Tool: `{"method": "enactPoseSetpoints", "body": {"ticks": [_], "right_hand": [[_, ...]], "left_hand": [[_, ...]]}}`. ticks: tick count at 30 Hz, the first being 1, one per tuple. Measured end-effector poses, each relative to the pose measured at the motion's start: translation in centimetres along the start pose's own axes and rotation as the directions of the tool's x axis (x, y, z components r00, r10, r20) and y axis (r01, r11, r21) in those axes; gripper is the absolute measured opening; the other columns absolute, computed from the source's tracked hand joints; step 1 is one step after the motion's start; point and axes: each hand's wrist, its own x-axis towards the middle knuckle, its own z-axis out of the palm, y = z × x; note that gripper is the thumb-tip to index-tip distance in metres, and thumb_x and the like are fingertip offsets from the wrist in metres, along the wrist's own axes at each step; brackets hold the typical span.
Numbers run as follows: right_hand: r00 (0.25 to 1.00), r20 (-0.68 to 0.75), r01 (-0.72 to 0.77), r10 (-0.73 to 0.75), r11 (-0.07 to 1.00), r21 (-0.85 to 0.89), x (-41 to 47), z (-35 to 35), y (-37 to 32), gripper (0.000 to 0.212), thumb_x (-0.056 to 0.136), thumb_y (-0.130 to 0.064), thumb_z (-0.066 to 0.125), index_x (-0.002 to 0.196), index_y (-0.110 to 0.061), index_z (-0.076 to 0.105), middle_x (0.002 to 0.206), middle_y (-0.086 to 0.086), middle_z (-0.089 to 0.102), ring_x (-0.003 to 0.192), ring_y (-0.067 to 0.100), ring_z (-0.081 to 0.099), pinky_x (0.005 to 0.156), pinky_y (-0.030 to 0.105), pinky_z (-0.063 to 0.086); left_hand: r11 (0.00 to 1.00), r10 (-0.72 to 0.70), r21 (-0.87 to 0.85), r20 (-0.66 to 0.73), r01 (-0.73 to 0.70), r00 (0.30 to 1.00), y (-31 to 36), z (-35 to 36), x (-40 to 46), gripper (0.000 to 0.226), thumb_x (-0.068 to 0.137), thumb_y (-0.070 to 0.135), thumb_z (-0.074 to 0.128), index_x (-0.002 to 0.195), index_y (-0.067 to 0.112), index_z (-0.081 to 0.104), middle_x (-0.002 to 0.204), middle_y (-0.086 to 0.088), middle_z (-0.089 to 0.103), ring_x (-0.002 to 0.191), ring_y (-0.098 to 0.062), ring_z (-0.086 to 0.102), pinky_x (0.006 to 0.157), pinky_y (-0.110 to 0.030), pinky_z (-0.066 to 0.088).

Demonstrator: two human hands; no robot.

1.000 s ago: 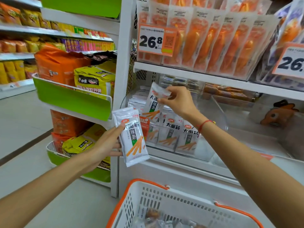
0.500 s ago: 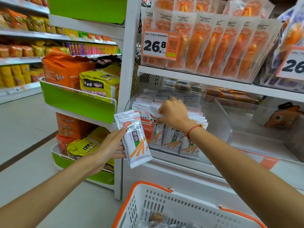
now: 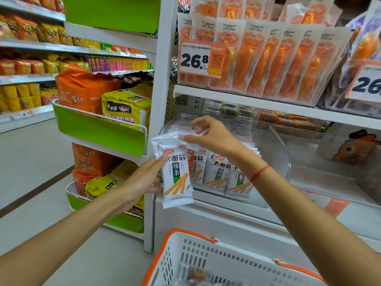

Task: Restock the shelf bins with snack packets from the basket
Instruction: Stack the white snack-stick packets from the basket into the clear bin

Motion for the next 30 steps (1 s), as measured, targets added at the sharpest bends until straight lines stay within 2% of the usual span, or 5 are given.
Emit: {"method": "enactPoseSetpoints", "body": {"ticks": [8,11,17,25,30], "right_hand": [[0.991,-0.122,0.047,-0.056,0.996,-0.069,-1.1,-0.1,0.0,0.035,0.072,-0.039,0.080,0.075,-0.008,0.063,0.072,0.003,0.066,0.067,0.017,0.063,0.056,0.025,0.046],[0.969,-0.213,0.125,-0.125,0.992,-0.017,-1.1,-1.4,0.8,0.039,0.075,-0.032,0.079,0.081,0.004,0.065,0.073,0.014,0.070,0.065,0.021,0.069,0.063,0.038,0.057],[0.904,-0.397,0.224,-0.158,0.967,0.125,-1.5,-3.8,2.2,0.021,0.081,-0.022,0.074,0.087,-0.002,0.069,0.077,0.011,0.072,0.057,0.008,0.066,0.053,0.015,0.049],[0.825,-0.546,0.252,-0.147,0.960,0.123,-0.9,-3.3,2.8,0.007,0.081,-0.020,0.074,0.086,-0.021,0.069,0.078,-0.003,0.072,0.069,0.016,0.069,0.062,0.030,0.058],[0.812,-0.568,0.257,-0.134,0.956,0.142,-0.8,-3.1,3.1,0.008,0.081,-0.021,0.074,0.086,-0.023,0.069,0.080,-0.006,0.072,0.070,0.015,0.069,0.065,0.037,0.059]], "left_hand": [[0.985,0.049,-0.168,0.060,-0.038,0.997,6.0,1.1,1.4,0.030,0.100,0.035,0.036,0.115,0.021,0.058,0.110,-0.008,0.065,0.100,-0.019,0.062,0.088,-0.038,0.050],[0.970,0.207,0.133,0.005,-0.205,0.978,8.0,-0.1,2.4,0.021,0.100,0.027,0.041,0.112,0.023,0.059,0.116,0.000,0.062,0.102,-0.009,0.057,0.095,-0.032,0.042],[0.742,0.533,0.501,-0.038,-0.445,0.845,10.8,-3.0,4.6,0.025,0.087,0.013,0.066,0.111,0.017,0.062,0.105,0.003,0.066,0.094,-0.007,0.062,0.081,-0.018,0.049],[0.701,0.339,0.626,0.129,-0.342,0.932,8.0,-3.0,7.3,0.040,0.082,0.013,0.071,0.121,0.015,0.060,0.095,0.001,0.072,0.079,0.001,0.066,0.076,-0.026,0.055],[0.402,0.149,0.878,0.219,-0.261,0.964,7.3,-2.9,8.4,0.011,0.080,0.024,0.073,0.089,0.020,0.069,0.083,-0.001,0.071,0.081,-0.021,0.067,0.074,-0.039,0.053]]}}
